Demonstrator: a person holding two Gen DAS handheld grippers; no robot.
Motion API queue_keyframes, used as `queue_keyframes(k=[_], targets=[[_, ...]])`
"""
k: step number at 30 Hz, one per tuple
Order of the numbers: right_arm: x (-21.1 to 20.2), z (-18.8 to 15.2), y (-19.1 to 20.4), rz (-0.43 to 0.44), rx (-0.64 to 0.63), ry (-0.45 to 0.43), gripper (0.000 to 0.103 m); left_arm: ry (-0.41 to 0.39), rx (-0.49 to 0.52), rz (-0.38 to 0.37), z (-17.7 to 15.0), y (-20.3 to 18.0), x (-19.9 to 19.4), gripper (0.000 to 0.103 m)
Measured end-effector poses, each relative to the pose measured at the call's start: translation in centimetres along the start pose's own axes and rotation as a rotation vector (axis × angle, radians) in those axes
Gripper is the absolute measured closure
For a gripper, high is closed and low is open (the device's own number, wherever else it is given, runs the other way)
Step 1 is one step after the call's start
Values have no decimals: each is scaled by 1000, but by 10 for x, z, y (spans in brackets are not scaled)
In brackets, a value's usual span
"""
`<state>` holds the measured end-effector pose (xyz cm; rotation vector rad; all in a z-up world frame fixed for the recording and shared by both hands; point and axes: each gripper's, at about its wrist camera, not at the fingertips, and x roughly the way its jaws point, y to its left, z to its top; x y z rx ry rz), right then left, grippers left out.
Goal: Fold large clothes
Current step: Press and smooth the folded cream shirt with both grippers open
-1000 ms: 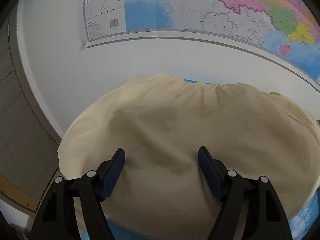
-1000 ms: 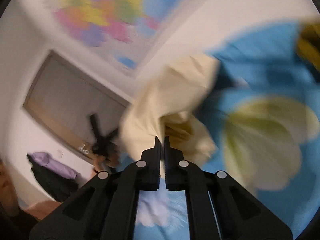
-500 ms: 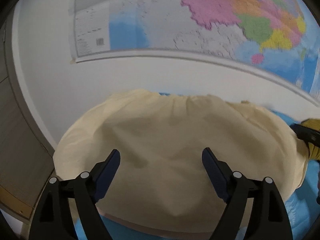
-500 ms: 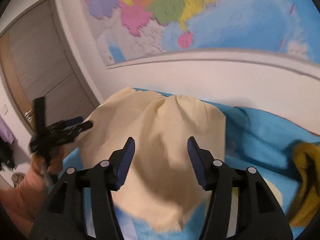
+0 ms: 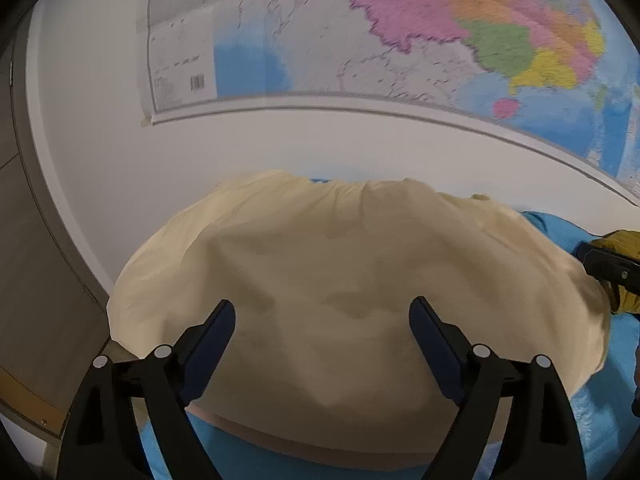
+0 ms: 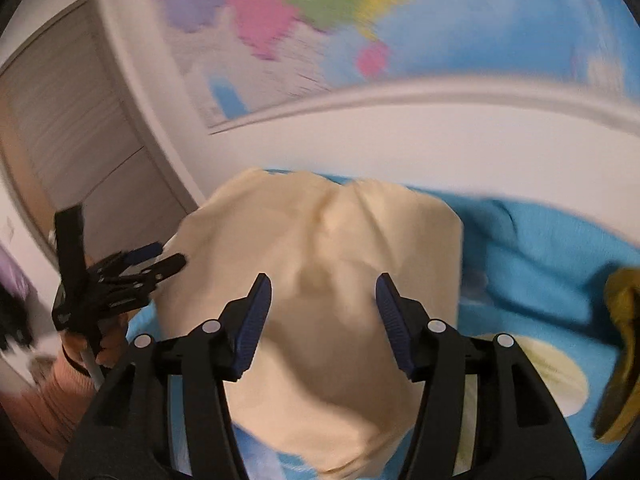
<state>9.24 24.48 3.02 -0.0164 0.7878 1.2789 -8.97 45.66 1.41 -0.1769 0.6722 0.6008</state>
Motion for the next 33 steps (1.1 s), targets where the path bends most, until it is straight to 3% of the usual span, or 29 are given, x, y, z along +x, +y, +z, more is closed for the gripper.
queue_keyframes(k=[4,6,11,19,22,25,33], targets=[[20,2,32,-7,-108,16,50,-18,24,2,-5,-11,-4,14],[39,-1,37,-16,-134,67,50,-14,23,-11,-7,-15,-5,13],[67,-11,23,-25,-91,135,50,31,10,-18,-14,-17,7,10],[23,-27,34,-30,-100,53,48,15,-16,-36,-20,-13,-7,10],[20,-40,36,-24,-111,83,48,0,19,-78,-27,-22,-15,10],[41,-52,28,-14,-67,145,48,28,29,-60,-32,-27,-6,9],[17,-48,35,-7,-45,93,48,-2,6,-35,-34,-29,-29,9]])
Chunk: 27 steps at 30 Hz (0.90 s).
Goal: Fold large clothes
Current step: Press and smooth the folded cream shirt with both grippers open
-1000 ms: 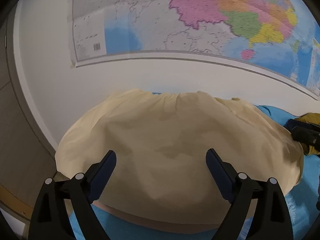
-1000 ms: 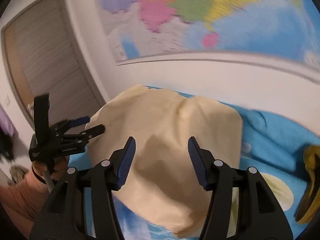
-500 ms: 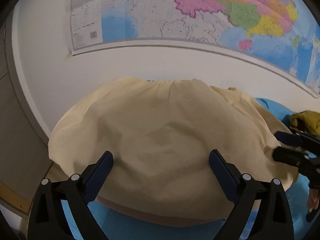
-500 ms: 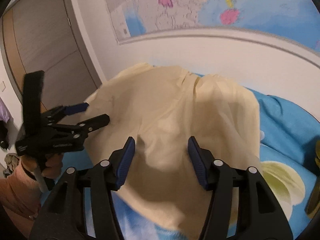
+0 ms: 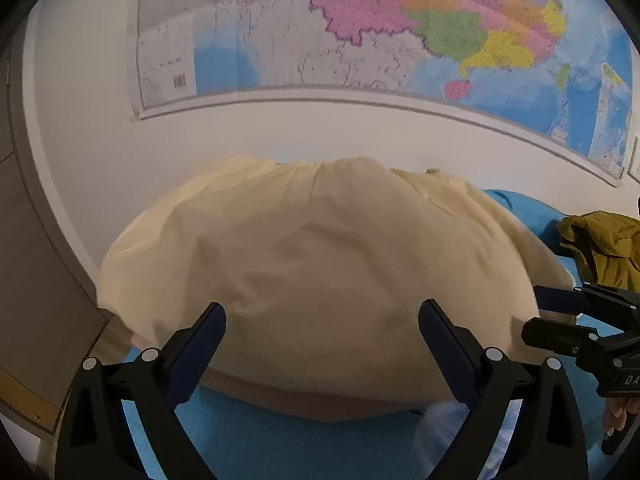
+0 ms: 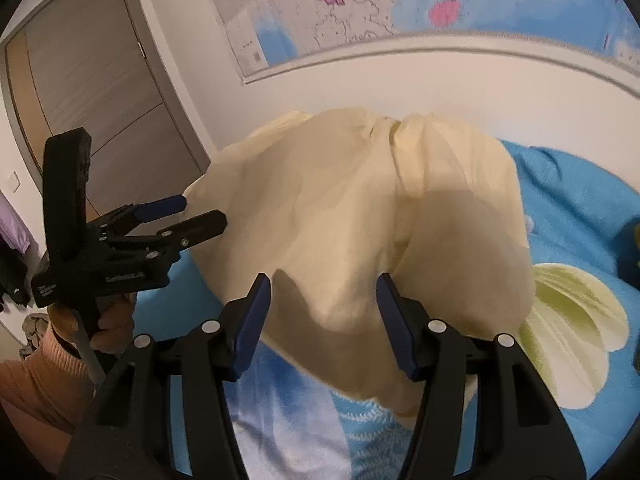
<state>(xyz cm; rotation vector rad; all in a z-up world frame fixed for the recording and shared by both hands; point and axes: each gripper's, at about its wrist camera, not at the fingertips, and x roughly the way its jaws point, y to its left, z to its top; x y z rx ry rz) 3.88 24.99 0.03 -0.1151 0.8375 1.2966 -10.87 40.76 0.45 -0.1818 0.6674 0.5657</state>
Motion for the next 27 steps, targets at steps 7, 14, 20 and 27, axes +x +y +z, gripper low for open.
queue_keyframes(k=[7,14,20,27], targets=[[-24,-11,13,-33,-34,-31,45,-54,0,19,-9,-12,-30,7],[-42,-22,22,-67,-53,-50,36,-16,-38,-10,-21,-19,-39,7],[-50,-31,26,-75,-52,-54,30,-18,-54,-27,-34,-29,-54,7],[-60,-45,30,-96,-37,-74,20,-28,-78,3,-42,-36,-69,7]])
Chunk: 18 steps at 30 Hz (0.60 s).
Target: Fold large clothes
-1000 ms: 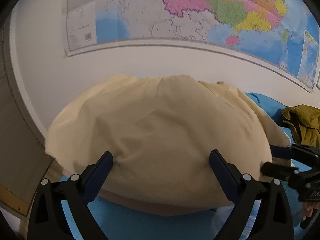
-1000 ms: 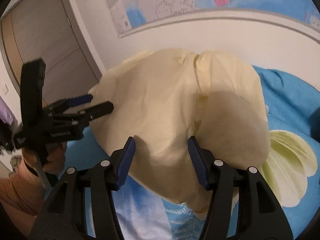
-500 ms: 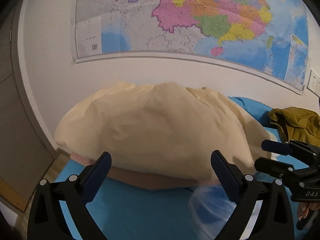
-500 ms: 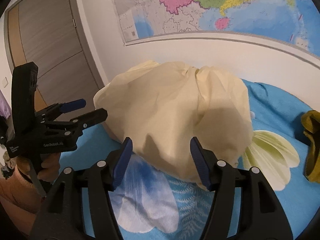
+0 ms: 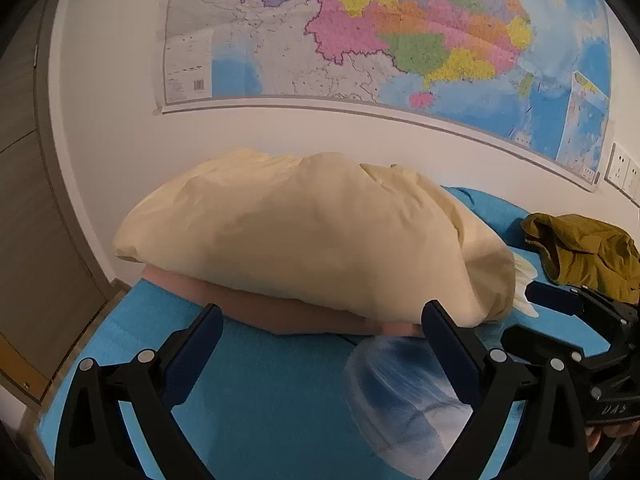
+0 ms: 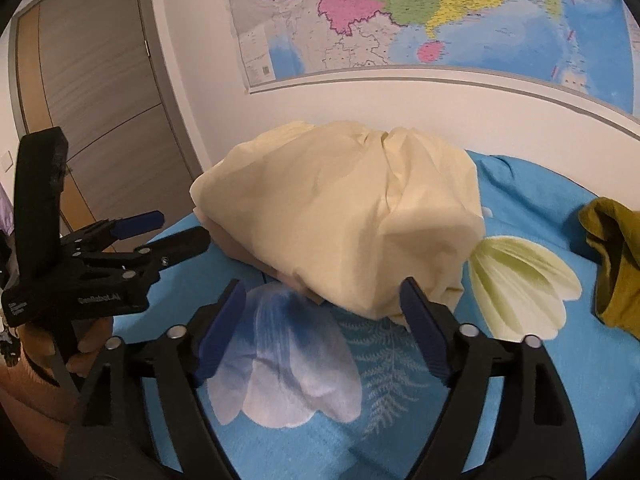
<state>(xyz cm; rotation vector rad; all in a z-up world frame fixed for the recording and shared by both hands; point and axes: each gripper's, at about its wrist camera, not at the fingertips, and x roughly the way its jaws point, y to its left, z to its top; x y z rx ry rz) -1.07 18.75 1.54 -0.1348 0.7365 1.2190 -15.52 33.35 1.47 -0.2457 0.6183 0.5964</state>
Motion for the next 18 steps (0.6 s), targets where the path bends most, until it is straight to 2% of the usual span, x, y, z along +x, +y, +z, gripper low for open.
queue_keyframes(k=[2,5,18], targets=[[-5,-6,3,-2,2,-4,10,-2,-14,-5,-3,-1,-5,7],[-12,-14,7,-22,1,-16,6,2,-24,19,-10,-4,-11,7],[-44,-44,35,-28,-21,-44,6,-7,3,42,-36,-14,-38,7]])
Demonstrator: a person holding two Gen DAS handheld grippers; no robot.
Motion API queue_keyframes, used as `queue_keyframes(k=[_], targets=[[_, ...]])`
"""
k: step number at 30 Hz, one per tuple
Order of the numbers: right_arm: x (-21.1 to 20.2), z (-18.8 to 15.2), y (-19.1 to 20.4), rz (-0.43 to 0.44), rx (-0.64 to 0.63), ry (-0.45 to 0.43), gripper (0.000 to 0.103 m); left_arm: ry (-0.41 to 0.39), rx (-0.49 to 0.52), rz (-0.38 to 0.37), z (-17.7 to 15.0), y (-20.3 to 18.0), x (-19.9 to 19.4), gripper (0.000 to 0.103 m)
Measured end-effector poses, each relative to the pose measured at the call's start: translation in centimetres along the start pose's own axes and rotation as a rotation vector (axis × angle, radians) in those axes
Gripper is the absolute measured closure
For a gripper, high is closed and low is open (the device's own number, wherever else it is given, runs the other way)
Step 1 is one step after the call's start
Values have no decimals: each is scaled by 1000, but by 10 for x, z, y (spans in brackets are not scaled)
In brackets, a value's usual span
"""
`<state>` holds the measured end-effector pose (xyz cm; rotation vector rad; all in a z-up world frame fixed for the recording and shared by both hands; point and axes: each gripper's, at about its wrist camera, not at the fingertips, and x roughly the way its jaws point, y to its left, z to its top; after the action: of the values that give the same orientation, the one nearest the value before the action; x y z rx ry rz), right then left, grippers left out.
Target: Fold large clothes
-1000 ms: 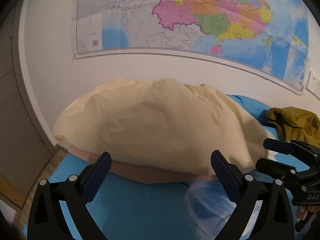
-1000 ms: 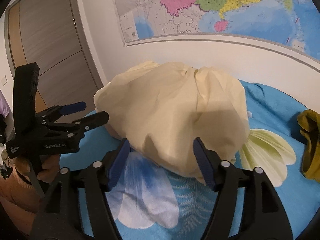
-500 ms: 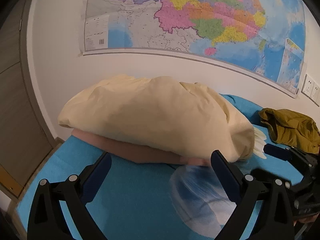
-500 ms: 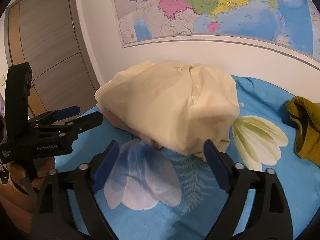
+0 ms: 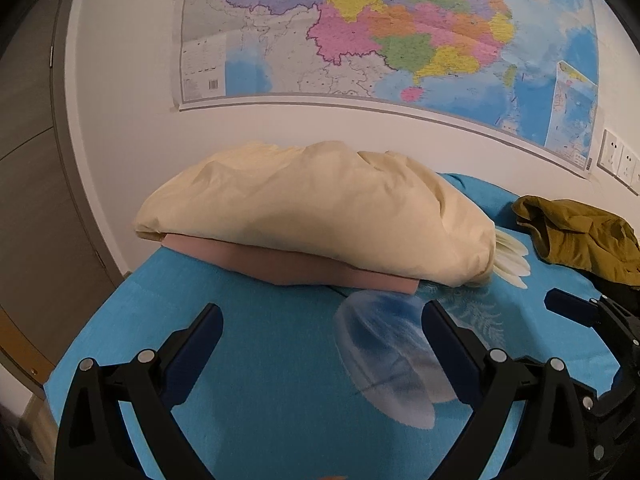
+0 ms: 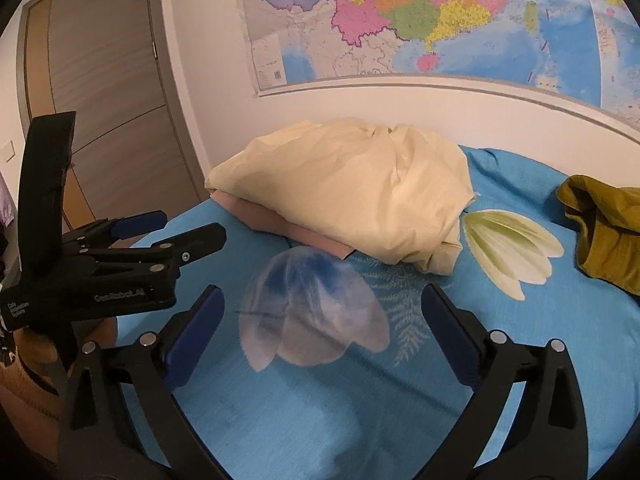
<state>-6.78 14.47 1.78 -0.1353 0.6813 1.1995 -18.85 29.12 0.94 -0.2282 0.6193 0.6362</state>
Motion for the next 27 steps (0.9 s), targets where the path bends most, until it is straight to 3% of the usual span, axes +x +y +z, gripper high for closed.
queue_keyframes(k=[27], targets=[[-33,-19,17,-15,-3,-33,6,-31,16,0,-16,-6,-32,7]])
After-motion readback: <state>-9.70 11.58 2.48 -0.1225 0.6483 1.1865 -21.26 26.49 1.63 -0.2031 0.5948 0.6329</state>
